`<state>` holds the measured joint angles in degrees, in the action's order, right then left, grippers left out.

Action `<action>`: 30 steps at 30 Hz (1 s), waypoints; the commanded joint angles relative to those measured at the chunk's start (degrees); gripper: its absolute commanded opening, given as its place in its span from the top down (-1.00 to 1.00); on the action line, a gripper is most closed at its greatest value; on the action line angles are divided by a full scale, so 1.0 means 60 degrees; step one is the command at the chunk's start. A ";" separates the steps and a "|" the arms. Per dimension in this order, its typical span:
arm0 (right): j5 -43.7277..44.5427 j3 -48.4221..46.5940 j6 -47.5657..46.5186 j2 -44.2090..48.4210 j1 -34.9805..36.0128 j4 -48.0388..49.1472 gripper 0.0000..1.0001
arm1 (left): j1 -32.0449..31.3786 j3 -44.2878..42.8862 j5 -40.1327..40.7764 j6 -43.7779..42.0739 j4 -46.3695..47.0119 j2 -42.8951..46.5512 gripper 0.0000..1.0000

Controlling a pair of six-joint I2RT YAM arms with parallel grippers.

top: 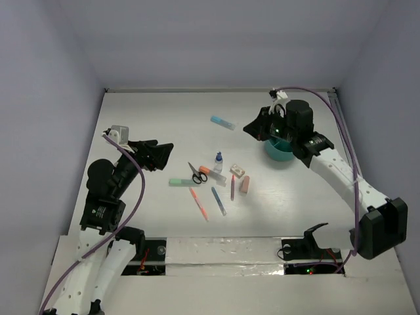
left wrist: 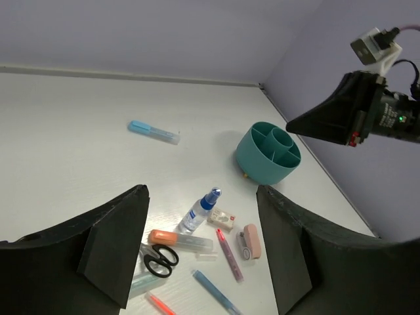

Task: Sort the stationery into containers
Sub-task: Pick up the pen from the center of the board.

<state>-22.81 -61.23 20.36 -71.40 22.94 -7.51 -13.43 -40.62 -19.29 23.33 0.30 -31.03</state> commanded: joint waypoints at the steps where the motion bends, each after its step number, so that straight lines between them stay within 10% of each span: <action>1: 0.0067 -0.1129 -0.0478 -0.0945 0.0015 -0.0154 1.00 | -0.0032 -0.0056 -0.0052 -0.0271 0.0083 0.0219 -0.27; 8: 0.0534 -0.3820 -0.1500 -0.3987 0.0015 -0.1383 1.00 | -0.0119 0.0192 0.0168 -0.0534 -0.0255 0.0600 -0.03; 14: 0.1251 -0.6388 -0.2220 -0.6394 0.0015 -0.2790 0.98 | -0.0310 0.0179 0.0592 -0.0666 -0.0254 0.0630 0.85; 17: 0.1398 -0.7502 -0.2600 -0.7522 0.0015 -0.3156 0.66 | -0.0500 0.0105 0.1162 -0.0725 -0.0517 0.0659 1.00; 18: 0.1442 -0.7838 -0.2718 -0.7844 0.0015 -0.3303 0.18 | -0.0501 0.0076 0.1266 -0.0739 -0.0590 0.0674 1.00; 21: 0.1254 -0.9624 -0.3114 -0.9337 0.0015 -0.4297 -0.26 | -0.0501 0.0061 0.1369 -0.0754 -0.0606 0.0674 1.00; 30: 0.0828 -1.2789 -0.3935 -1.2020 0.0015 -0.4930 -0.64 | -0.0501 0.0105 0.1208 -0.0769 -0.0504 0.0674 0.88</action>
<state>-16.40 -131.28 -0.10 -141.80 22.94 -35.24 -16.14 -39.51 -11.77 19.46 -4.62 -27.22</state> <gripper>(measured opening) 0.812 0.053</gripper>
